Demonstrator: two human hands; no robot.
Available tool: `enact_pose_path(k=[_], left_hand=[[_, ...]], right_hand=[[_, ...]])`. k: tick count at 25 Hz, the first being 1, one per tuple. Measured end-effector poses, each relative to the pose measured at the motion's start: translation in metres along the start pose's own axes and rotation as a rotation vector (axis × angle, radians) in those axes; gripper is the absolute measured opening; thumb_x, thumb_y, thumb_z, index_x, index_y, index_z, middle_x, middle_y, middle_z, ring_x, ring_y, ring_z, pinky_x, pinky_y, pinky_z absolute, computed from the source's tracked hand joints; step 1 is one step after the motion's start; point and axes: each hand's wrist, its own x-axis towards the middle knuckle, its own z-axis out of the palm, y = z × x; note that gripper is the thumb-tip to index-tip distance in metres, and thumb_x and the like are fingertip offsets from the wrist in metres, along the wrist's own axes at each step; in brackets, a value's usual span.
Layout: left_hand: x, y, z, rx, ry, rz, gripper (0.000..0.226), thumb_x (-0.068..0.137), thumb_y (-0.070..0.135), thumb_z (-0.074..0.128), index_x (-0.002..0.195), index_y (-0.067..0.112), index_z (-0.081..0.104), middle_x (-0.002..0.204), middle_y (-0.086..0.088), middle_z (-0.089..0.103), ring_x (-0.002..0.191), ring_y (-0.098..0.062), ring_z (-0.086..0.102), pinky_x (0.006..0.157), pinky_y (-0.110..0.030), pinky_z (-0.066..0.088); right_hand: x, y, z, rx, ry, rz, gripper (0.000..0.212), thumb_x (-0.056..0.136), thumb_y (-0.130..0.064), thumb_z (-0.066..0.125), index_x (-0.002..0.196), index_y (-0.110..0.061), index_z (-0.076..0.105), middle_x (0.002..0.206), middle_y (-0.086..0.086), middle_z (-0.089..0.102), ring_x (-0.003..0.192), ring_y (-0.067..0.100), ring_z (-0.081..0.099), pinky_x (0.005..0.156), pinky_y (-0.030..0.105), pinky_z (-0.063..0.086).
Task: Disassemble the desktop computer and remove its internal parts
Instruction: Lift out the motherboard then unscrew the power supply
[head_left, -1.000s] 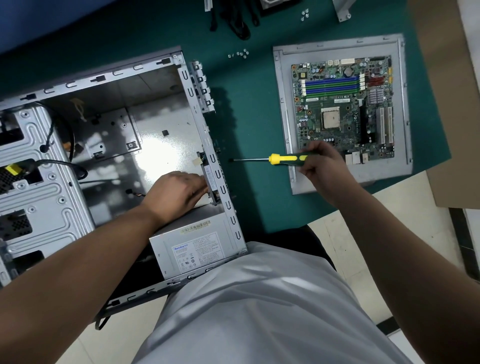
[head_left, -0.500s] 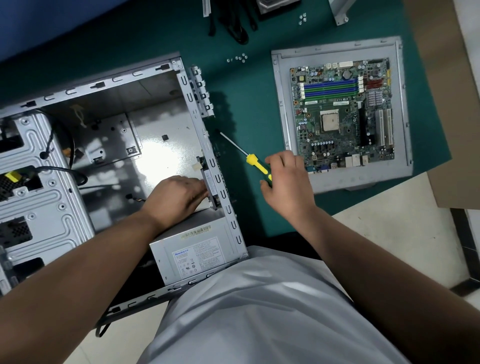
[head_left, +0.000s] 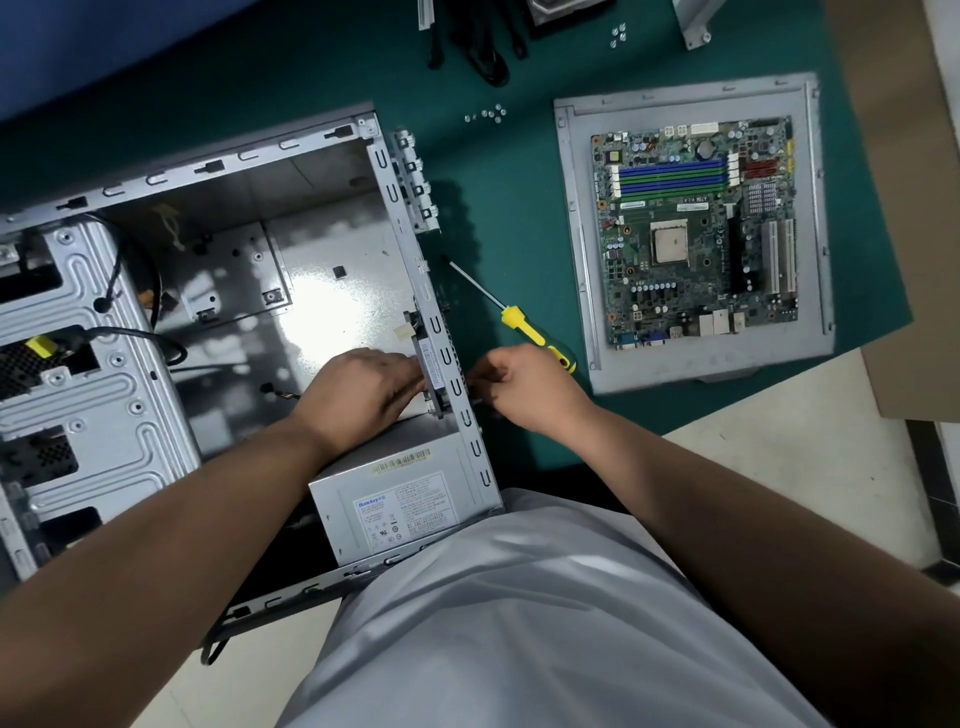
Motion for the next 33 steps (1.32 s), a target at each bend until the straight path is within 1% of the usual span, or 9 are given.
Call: enact_pose_path(k=[3, 7, 10, 18, 23, 25, 27, 30, 33], left_hand=[[-0.001, 0.0, 0.0, -0.01, -0.002, -0.005, 0.04, 0.097, 0.03, 0.042, 0.087, 0.005, 0.071, 0.072, -0.011, 0.069, 0.061, -0.034, 0.067, 0.064, -0.038, 0.057], [0.0, 0.0, 0.001, 0.005, 0.0, 0.003, 0.038, 0.097, 0.03, 0.043, 0.086, 0.006, 0.07, 0.07, -0.01, 0.067, 0.059, -0.033, 0.065, 0.062, -0.036, 0.055], [-0.001, -0.001, 0.002, 0.008, -0.001, 0.0, 0.038, 0.097, 0.031, 0.043, 0.086, 0.007, 0.07, 0.07, -0.01, 0.067, 0.059, -0.033, 0.065, 0.062, -0.036, 0.055], [-0.002, -0.002, 0.004, -0.004, -0.006, -0.017, 0.037, 0.099, 0.03, 0.043, 0.085, 0.009, 0.07, 0.073, -0.009, 0.068, 0.062, -0.032, 0.066, 0.066, -0.036, 0.055], [-0.003, -0.002, 0.005, -0.008, 0.002, -0.023, 0.036, 0.098, 0.03, 0.044, 0.087, 0.008, 0.071, 0.072, -0.01, 0.068, 0.062, -0.033, 0.066, 0.065, -0.037, 0.056], [-0.003, -0.002, 0.005, -0.019, -0.003, -0.03, 0.037, 0.098, 0.031, 0.044, 0.088, 0.008, 0.071, 0.072, -0.01, 0.068, 0.062, -0.033, 0.066, 0.066, -0.038, 0.056], [-0.003, -0.002, 0.005, -0.024, -0.007, -0.035, 0.038, 0.098, 0.031, 0.043, 0.087, 0.008, 0.071, 0.073, -0.01, 0.068, 0.063, -0.033, 0.067, 0.067, -0.039, 0.057], [-0.002, -0.003, 0.005, -0.025, -0.01, -0.032, 0.039, 0.098, 0.031, 0.042, 0.087, 0.008, 0.071, 0.074, -0.009, 0.069, 0.064, -0.033, 0.067, 0.067, -0.039, 0.057], [-0.003, -0.002, 0.005, -0.024, -0.015, -0.028, 0.039, 0.098, 0.032, 0.042, 0.088, 0.008, 0.071, 0.075, -0.009, 0.07, 0.065, -0.033, 0.067, 0.067, -0.038, 0.057]], right_hand=[[0.002, -0.003, -0.004, -0.056, -0.03, -0.008, 0.014, 0.087, -0.016, 0.07, 0.096, -0.023, 0.079, 0.085, -0.005, 0.077, 0.077, 0.012, 0.071, 0.074, 0.032, 0.06], [0.005, -0.008, -0.011, -0.296, -0.076, -0.121, 0.018, 0.09, -0.022, 0.066, 0.105, -0.023, 0.076, 0.089, 0.003, 0.073, 0.082, 0.024, 0.067, 0.073, 0.035, 0.058], [0.003, -0.008, -0.013, -0.416, -0.08, -0.248, 0.024, 0.088, -0.012, 0.061, 0.108, -0.014, 0.073, 0.097, 0.006, 0.07, 0.091, 0.03, 0.064, 0.077, 0.039, 0.055], [-0.004, 0.006, -0.002, -0.225, 0.043, -0.324, 0.017, 0.088, -0.012, 0.072, 0.105, -0.007, 0.074, 0.098, 0.008, 0.071, 0.087, 0.029, 0.066, 0.077, 0.04, 0.054], [-0.009, 0.015, 0.013, -0.19, 0.145, -0.364, 0.018, 0.087, -0.009, 0.076, 0.103, -0.003, 0.072, 0.097, 0.01, 0.069, 0.086, 0.031, 0.066, 0.076, 0.039, 0.055], [-0.009, 0.017, 0.014, -0.092, 0.151, -0.306, 0.016, 0.085, -0.01, 0.077, 0.1, -0.008, 0.074, 0.093, 0.004, 0.071, 0.082, 0.02, 0.066, 0.074, 0.032, 0.054], [-0.005, 0.014, 0.011, 0.123, 0.076, -0.125, 0.009, 0.087, -0.01, 0.076, 0.094, -0.014, 0.077, 0.085, -0.001, 0.075, 0.072, 0.009, 0.067, 0.068, 0.026, 0.054], [0.006, 0.003, 0.002, 0.391, -0.089, 0.19, 0.014, 0.089, -0.001, 0.069, 0.085, -0.013, 0.075, 0.077, 0.008, 0.075, 0.062, 0.014, 0.066, 0.058, 0.026, 0.052], [0.019, -0.015, -0.012, 0.471, -0.24, 0.444, 0.004, 0.088, -0.003, 0.068, 0.088, -0.005, 0.071, 0.076, 0.011, 0.072, 0.054, 0.012, 0.064, 0.048, 0.018, 0.048]])
